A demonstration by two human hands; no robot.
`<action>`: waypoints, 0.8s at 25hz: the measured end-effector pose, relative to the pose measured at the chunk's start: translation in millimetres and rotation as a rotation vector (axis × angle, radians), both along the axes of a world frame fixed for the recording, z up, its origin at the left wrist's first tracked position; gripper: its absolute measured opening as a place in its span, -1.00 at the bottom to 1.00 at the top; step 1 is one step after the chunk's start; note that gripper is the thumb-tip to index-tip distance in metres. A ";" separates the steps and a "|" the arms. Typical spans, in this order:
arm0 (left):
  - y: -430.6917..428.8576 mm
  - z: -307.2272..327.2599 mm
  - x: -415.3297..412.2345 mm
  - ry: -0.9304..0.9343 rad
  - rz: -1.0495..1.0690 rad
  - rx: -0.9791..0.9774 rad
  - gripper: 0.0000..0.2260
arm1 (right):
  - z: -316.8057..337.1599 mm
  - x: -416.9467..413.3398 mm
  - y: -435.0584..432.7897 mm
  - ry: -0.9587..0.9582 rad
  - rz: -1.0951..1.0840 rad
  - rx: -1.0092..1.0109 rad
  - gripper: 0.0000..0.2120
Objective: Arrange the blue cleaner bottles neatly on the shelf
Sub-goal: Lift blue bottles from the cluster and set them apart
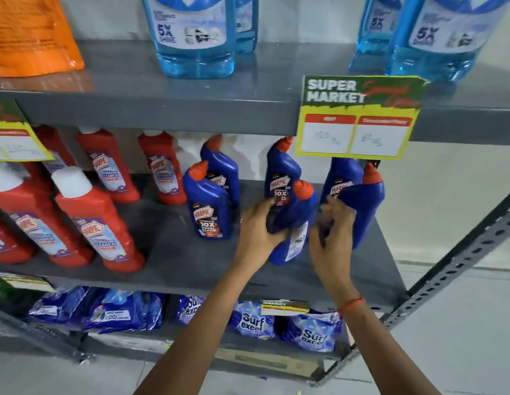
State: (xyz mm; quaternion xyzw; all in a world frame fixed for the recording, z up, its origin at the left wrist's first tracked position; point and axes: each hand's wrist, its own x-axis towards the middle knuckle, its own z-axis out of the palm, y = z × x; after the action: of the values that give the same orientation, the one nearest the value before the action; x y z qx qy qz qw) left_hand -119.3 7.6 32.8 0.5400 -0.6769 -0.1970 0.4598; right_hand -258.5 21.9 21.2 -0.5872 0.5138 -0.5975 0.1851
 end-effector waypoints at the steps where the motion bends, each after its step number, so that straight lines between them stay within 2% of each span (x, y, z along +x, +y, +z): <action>1: -0.2 -1.4 -5.2 -0.013 -0.023 0.063 -0.47 | -19.0 -8.8 -8.5 0.036 0.069 0.149 -0.54; 3: -3.9 -1.3 -10.3 -0.020 -0.028 0.192 -0.41 | -49.5 -14.3 -22.4 0.123 0.204 0.386 -0.49; 5: -13.1 0.9 -11.6 -0.032 -0.002 0.255 -0.40 | -65.2 -14.1 -30.9 0.074 0.303 0.505 -0.46; 7: -20.8 6.1 -10.6 0.042 -0.013 0.301 -0.40 | -69.4 -18.9 -37.8 -0.006 0.392 0.571 -0.43; 11: -32.8 5.2 4.1 0.224 -0.150 0.403 -0.45 | -69.6 -32.7 -53.4 -0.017 0.500 0.584 -0.47; 16: -29.7 -4.8 1.2 0.556 -0.155 0.376 -0.54 | -70.4 -20.2 -49.8 -0.064 0.297 0.440 -0.53; 20: -27.6 -3.9 -23.2 0.583 -0.119 0.357 -0.44 | -63.4 -3.8 -38.2 -0.079 0.137 0.381 -0.54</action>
State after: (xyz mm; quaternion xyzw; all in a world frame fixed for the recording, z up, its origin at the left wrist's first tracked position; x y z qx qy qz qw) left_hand -142.5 -20.0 28.9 0.4925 -0.5020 -0.4847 0.5201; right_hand -262.3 -16.4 -42.2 -0.5511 0.5688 -0.4982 0.3530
